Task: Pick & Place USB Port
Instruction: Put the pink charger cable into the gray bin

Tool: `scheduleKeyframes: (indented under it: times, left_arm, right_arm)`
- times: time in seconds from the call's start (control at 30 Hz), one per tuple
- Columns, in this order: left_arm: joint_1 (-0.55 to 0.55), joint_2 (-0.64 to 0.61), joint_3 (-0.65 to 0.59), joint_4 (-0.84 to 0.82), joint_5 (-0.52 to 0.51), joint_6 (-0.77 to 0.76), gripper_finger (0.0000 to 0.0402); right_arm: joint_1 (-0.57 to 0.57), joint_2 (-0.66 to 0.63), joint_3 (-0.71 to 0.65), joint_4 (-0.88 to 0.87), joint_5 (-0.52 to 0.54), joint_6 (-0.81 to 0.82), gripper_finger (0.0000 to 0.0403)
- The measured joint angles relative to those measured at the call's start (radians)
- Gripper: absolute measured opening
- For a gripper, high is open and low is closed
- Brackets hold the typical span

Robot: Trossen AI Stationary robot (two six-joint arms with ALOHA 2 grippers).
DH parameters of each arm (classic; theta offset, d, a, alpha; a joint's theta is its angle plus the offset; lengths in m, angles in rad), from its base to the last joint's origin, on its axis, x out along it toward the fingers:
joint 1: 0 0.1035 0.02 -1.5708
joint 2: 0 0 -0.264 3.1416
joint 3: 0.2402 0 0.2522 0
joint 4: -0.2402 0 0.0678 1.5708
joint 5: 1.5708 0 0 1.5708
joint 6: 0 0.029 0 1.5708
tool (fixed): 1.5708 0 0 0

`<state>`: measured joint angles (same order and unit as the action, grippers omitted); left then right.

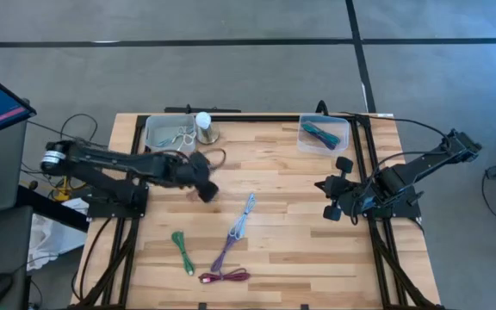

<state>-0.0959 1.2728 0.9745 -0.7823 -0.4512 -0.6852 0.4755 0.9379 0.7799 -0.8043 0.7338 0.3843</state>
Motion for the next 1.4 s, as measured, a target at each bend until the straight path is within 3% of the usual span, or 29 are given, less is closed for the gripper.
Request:
scheduleKeyframes:
  times: [0.2,0.5,0.83,1.03,1.17,1.4]
  left_arm:
    - [0.076,-0.092,0.0,-0.049,-0.168,0.135,0.0011]
    - [0.241,-0.107,-0.002,-0.066,-0.382,0.336,0.0011]
    - [0.441,-0.108,-0.182,-0.031,-0.414,0.382,0.0011]
    - [0.508,-0.152,-0.345,0.324,-0.405,0.61,0.0011]
    - [0.559,-0.207,-0.439,0.564,-0.313,0.795,0.0011]
    - [0.653,-0.279,-0.526,0.661,-0.306,0.912,0.0011]
  right_arm:
    - [0.0,0.0,0.0,0.005,0.0,0.001,0.0]
    - [0.0,0.0,0.0,0.005,0.0,0.009,0.0]
    - [0.0,0.0,0.0,0.004,0.0,0.01,0.0]
    - [0.0,0.0,0.0,0.004,0.0,0.01,0.0]
    - [0.0,0.0,0.0,0.004,0.0,0.01,0.0]
    - [0.0,0.0,0.0,0.005,0.0,0.009,0.0]
